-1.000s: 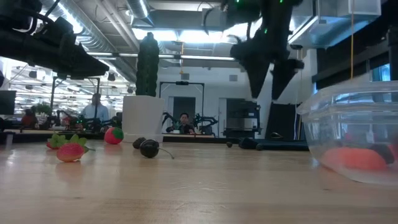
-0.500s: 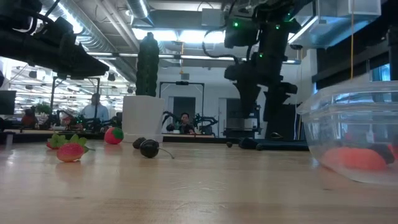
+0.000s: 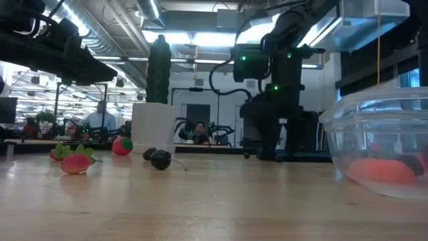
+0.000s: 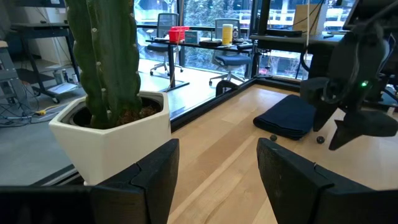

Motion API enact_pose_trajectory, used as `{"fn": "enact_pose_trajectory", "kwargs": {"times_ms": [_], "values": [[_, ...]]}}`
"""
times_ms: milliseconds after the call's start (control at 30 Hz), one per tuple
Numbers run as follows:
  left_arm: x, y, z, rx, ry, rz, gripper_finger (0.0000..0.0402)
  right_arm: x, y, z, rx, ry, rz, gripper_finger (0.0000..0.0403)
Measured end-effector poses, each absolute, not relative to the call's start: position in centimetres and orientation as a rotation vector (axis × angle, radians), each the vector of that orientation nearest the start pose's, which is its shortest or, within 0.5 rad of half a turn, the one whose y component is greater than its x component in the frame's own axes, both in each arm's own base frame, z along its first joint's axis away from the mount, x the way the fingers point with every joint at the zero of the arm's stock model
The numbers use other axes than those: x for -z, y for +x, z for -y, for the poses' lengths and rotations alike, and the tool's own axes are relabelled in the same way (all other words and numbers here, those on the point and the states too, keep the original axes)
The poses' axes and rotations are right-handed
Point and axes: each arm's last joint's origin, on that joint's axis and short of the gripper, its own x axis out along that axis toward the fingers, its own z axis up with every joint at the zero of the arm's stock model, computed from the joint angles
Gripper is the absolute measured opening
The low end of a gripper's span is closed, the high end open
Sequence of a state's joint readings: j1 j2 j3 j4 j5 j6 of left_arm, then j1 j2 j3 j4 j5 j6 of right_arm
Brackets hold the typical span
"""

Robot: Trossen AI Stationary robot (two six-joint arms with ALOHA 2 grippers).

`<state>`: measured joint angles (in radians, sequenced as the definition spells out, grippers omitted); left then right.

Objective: Pick and placing Produce into tupperware
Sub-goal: Put the bottom blueberry into the transparent bin

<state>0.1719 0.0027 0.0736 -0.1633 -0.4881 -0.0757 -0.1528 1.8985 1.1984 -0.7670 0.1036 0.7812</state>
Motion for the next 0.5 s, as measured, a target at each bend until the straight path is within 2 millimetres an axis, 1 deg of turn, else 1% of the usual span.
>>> {"fn": "enact_pose_trajectory", "kwargs": {"times_ms": [300, 400, 500], "values": [[-17.28, 8.54, -2.86, -0.663, -0.058, -0.068, 0.0208, -13.56, 34.03, 5.53, 0.773, 0.669, -1.323, 0.0317], [-17.29, 8.54, -2.86, -0.662, -0.058, -0.068, 0.0208, -13.53, 34.10, 5.54, 0.771, 0.670, -1.320, 0.0300], [-17.28, 8.54, -2.86, -0.663, -0.058, -0.068, 0.0208, -13.53, 34.16, 5.53, 0.767, 0.673, -1.314, 0.0272]]}}
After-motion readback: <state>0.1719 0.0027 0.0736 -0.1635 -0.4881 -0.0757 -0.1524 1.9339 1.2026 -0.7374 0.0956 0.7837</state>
